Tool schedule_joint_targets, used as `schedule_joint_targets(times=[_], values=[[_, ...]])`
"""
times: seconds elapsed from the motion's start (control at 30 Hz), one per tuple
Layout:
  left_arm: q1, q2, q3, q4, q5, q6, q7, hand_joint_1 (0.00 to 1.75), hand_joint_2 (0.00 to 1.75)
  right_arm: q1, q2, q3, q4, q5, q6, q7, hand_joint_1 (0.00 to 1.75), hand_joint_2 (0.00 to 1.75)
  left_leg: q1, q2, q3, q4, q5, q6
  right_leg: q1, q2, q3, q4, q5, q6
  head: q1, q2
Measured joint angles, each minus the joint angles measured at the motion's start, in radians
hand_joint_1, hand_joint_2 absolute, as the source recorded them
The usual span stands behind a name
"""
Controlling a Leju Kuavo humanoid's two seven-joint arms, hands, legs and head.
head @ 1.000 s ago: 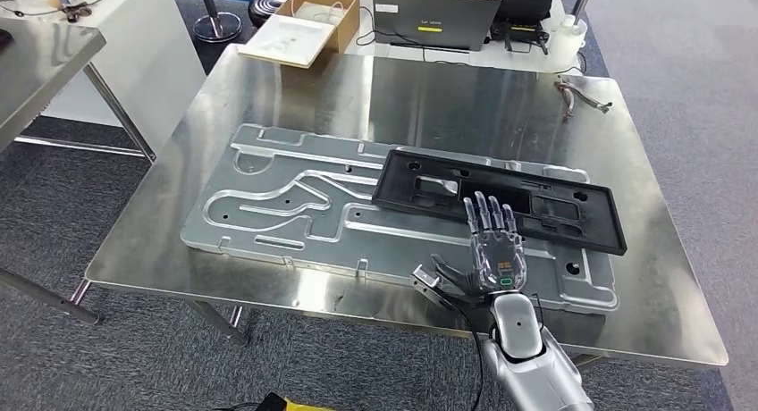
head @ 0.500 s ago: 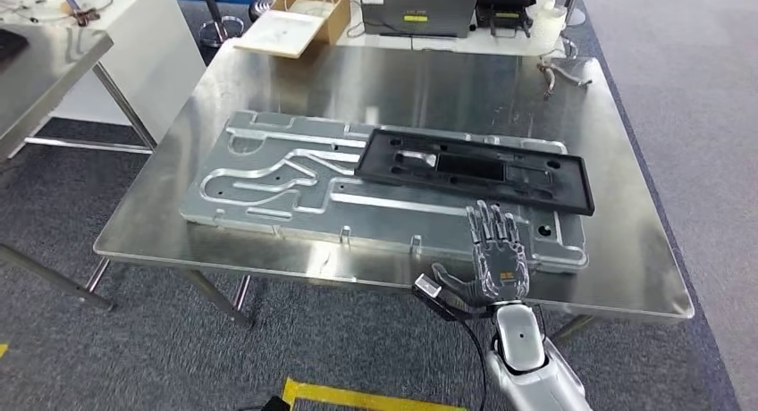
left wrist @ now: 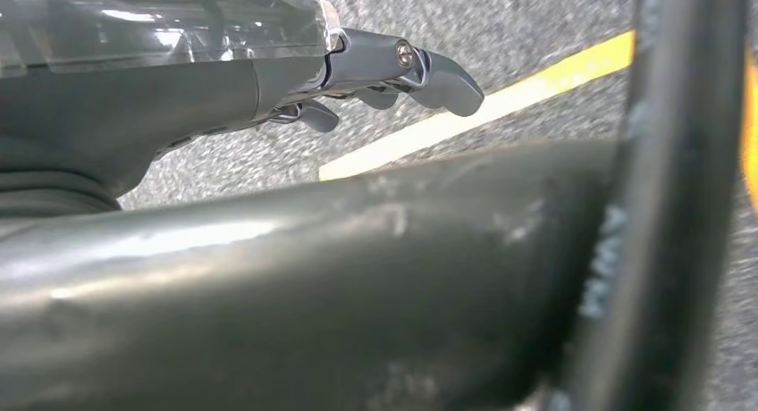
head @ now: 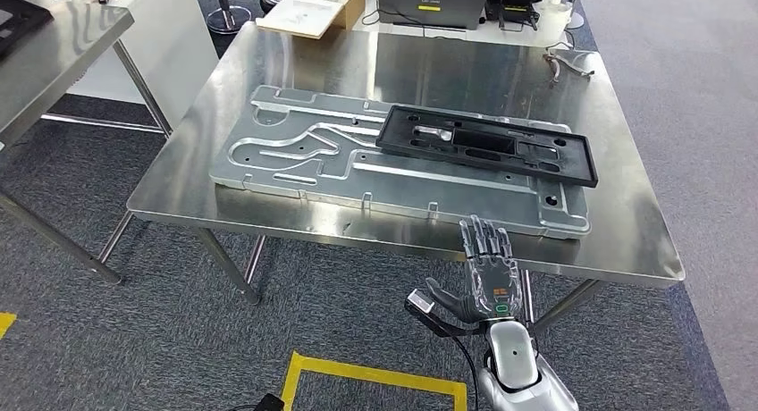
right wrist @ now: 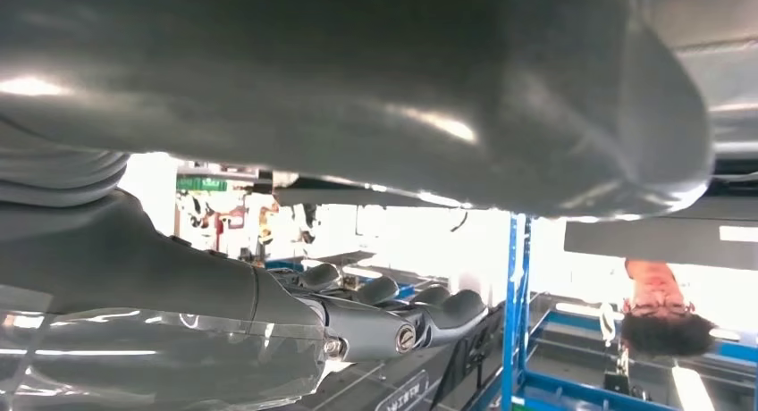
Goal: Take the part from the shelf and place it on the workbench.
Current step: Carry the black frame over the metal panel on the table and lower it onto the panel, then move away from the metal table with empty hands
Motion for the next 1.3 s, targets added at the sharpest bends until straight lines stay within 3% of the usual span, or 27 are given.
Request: schedule_joint_targets(times=[0.03,0.1,0.17,0.23,0.27,0.3,0.37,0.4,0.43,0.5,0.53,0.57,0.6,0.67,0.73,0.77,0.83,0.87,0.9,1.0,1.03,1.07,1.1,1.17,1.2,1.27,1.3], values=[[0.0,0.0,0.0,0.0,0.0,0.0,0.0,0.0,0.0,0.003,0.0,0.002,0.0,0.0,0.0,0.0,0.0,0.0,-0.001,0.001,-0.017,0.001,0.012,0.0,0.0,0.0,-0.006,0.053,-0.015,0.001,0.0,0.0],[0.001,0.0,0.0,0.0,0.001,0.0,0.0,0.0,0.0,0.01,0.0,0.004,-0.002,0.0,-0.001,0.0,0.0,0.0,-0.003,0.001,-0.049,0.005,0.034,-0.002,0.0,0.0,0.027,0.069,0.018,0.0,0.0,0.0],[0.001,0.0,0.0,0.0,0.004,0.002,0.001,0.0,0.0,0.015,0.001,0.006,-0.01,0.0,-0.001,0.0,0.0,0.0,-0.005,0.0,-0.078,0.011,0.055,-0.008,0.003,0.001,0.127,-0.036,0.053,-0.008,0.0,0.0],[-0.001,0.0,0.0,0.0,0.007,0.005,0.001,0.0,0.0,0.02,0.005,0.009,-0.031,0.0,-0.002,0.0,0.0,0.0,-0.008,0.0,-0.097,0.019,0.072,-0.017,0.008,0.001,0.231,-0.176,0.035,-0.019,0.0,0.0],[-0.001,0.0,0.0,0.0,0.009,0.008,0.001,0.0,0.0,0.026,0.007,0.01,-0.044,0.0,-0.002,0.0,0.0,0.0,-0.009,0.001,-0.103,0.021,0.081,-0.022,0.012,0.002,0.257,-0.218,0.023,-0.024,0.0,0.0],[-0.001,0.0,0.0,0.0,0.012,0.01,0.001,0.0,0.0,0.035,0.009,0.01,-0.056,0.0,-0.003,0.0,0.0,0.0,-0.009,0.001,-0.106,0.019,0.092,-0.028,0.013,0.002,0.261,-0.237,0.02,-0.028,0.0,0.0],[0.001,0.001,0.002,0.0,0.017,0.013,0.001,0.0,0.0,0.062,0.014,0.011,-0.079,0.0,-0.004,0.0,0.0,0.0,-0.007,-0.001,-0.118,0.022,0.091,-0.041,0.009,-0.002,0.245,-0.242,0.039,-0.038,0.0,0.0],[0.003,0.002,0.003,0.0,0.019,0.013,0.001,0.0,0.0,0.076,0.016,0.011,-0.091,0.0,-0.004,0.0,0.0,0.0,-0.005,-0.003,-0.127,0.043,0.061,-0.047,0.007,-0.004,0.234,-0.244,0.052,-0.046,0.0,0.0],[0.006,0.003,0.004,0.0,0.021,0.014,0.001,0.0,0.0,0.088,0.02,0.011,-0.104,0.0,-0.005,0.0,0.0,0.0,-0.003,-0.004,-0.14,0.083,0.013,-0.052,0.005,-0.006,0.22,-0.245,0.065,-0.052,0.0,0.0],[0.009,0.004,0.005,0.0,0.024,0.014,0.0,0.0,0.0,0.106,0.024,0.011,-0.131,0.0,-0.005,0.0,0.0,0.0,0.0,-0.005,-0.164,0.205,-0.091,-0.06,0.006,-0.007,0.189,-0.242,0.09,-0.057,0.0,0.0],[0.009,0.004,0.005,0.0,0.026,0.014,0.0,0.0,0.0,0.113,0.025,0.011,-0.141,0.0,-0.005,0.0,0.0,0.0,0.001,-0.004,-0.168,0.262,-0.114,-0.063,0.007,-0.008,0.172,-0.24,0.102,-0.057,0.0,0.0],[0.009,0.004,0.005,0.0,0.027,0.014,0.0,0.0,0.0,0.12,0.025,0.011,-0.149,0.0,-0.005,0.0,0.0,0.0,0.001,-0.004,-0.16,0.297,-0.111,-0.064,0.008,-0.009,0.153,-0.236,0.113,-0.056,0.0,0.0],[0.009,0.004,0.005,0.0,0.028,0.014,0.0,0.0,0.0,0.127,0.025,0.011,-0.157,0.0,-0.005,0.0,0.0,0.0,0.001,-0.004,-0.138,0.301,-0.087,-0.064,0.008,-0.01,0.135,-0.231,0.124,-0.055,0.0,0.0],[0.008,0.004,0.006,0.0,0.029,0.014,-0.001,0.0,0.0,0.135,0.025,0.011,-0.17,0.0,-0.005,0.0,0.0,0.0,0.0,-0.005,-0.045,0.215,-0.046,-0.057,0.008,-0.009,0.102,-0.22,0.144,-0.05,0.0,0.0],[0.003,0.005,0.006,0.0,0.029,0.015,-0.001,0.0,0.0,0.139,0.025,0.01,-0.183,0.0,-0.005,0.001,0.0,0.0,-0.004,-0.006,0.063,0.069,-0.072,-0.044,0.01,-0.008,0.084,-0.213,0.163,-0.041,0.0,0.0],[0.001,0.005,0.006,0.0,0.03,0.016,-0.002,0.0,0.0,0.14,0.026,0.01,-0.189,0.0,-0.006,0.001,0.0,0.0,-0.007,-0.006,0.093,0.02,-0.09,-0.038,0.01,-0.009,0.081,-0.212,0.172,-0.035,0.0,0.0],[0.0,0.005,0.006,0.0,0.032,0.017,-0.002,0.0,0.0,0.145,0.027,0.01,-0.2,0.0,-0.006,0.001,0.0,0.0,-0.009,-0.005,0.098,-0.009,-0.09,-0.024,0.01,-0.009,0.079,-0.217,0.191,-0.022,0.0,0.0],[0.002,0.005,0.007,0.0,0.034,0.018,-0.002,0.0,0.0,0.15,0.027,0.01,-0.206,0.0,-0.006,0.002,0.0,0.0,-0.008,-0.002,0.091,-0.012,-0.078,-0.017,0.009,-0.007,0.074,-0.215,0.188,-0.017,0.0,0.0],[0.003,0.005,0.007,0.0,0.036,0.018,-0.002,0.0,0.0,0.157,0.027,0.009,-0.214,0.0,-0.006,0.002,0.0,0.0,-0.005,0.0,0.081,-0.015,-0.064,-0.008,0.008,-0.003,0.066,-0.2,0.165,-0.013,0.0,0.0],[0.004,0.006,0.008,0.0,0.043,0.022,-0.004,0.0,0.0,0.185,0.029,0.002,-0.258,0.0,-0.006,-0.011,0.0,0.0,-0.004,0.005,0.033,-0.015,-0.022,0.007,0.005,0.003,0.024,-0.052,0.009,-0.003,0.0,0.0],[0.005,0.006,0.009,0.0,0.048,0.025,-0.005,0.0,0.0,0.196,0.033,-0.003,-0.28,0.0,-0.006,-0.024,0.0,0.0,-0.005,0.005,0.016,-0.013,-0.01,0.007,0.004,0.003,0.016,0.008,-0.022,-0.001,0.0,0.0],[0.006,0.006,0.01,0.0,0.052,0.027,-0.006,0.0,0.0,0.209,0.039,-0.01,-0.304,0.0,-0.006,-0.041,0.0,0.0,-0.005,0.006,-0.003,-0.009,0.001,0.006,0.004,0.003,0.017,0.05,-0.027,0.001,0.0,0.0],[0.008,0.006,0.013,0.0,0.058,0.03,-0.008,0.0,0.0,0.223,0.05,-0.019,-0.331,0.0,-0.006,-0.062,0.0,0.0,-0.005,0.006,-0.022,-0.004,0.012,0.004,0.003,0.003,0.033,0.064,-0.009,0.002,0.0,0.0],[0.01,0.006,0.02,0.0,0.069,0.033,-0.013,0.0,0.0,0.252,0.077,-0.037,-0.391,-0.004,-0.006,-0.107,0.0,0.0,-0.004,0.007,-0.058,0.011,0.029,-0.003,0.002,0.003,0.114,-0.009,0.042,0.001,0.0,0.0],[0.011,0.006,0.024,0.0,0.075,0.035,-0.015,0.0,0.0,0.265,0.093,-0.044,-0.425,-0.009,-0.006,-0.131,0.0,0.0,-0.005,0.006,-0.073,0.021,0.035,-0.007,0.002,0.003,0.171,-0.082,0.046,-0.002,0.0,0.0],[0.012,0.006,0.029,0.0,0.087,0.041,-0.019,0.0,0.0,0.285,0.125,-0.057,-0.489,-0.025,-0.006,-0.176,0.0,0.0,-0.008,0.006,-0.091,0.033,0.049,-0.018,0.006,0.004,0.249,-0.199,0.02,-0.012,0.0,0.0],[0.012,0.006,0.032,0.0,0.093,0.043,-0.021,0.0,0.0,0.296,0.141,-0.065,-0.518,-0.036,-0.007,-0.199,0.0,0.0,-0.008,0.006,-0.095,0.034,0.057,-0.025,0.009,0.004,0.261,-0.224,0.01,-0.019,-0.001,0.0]])
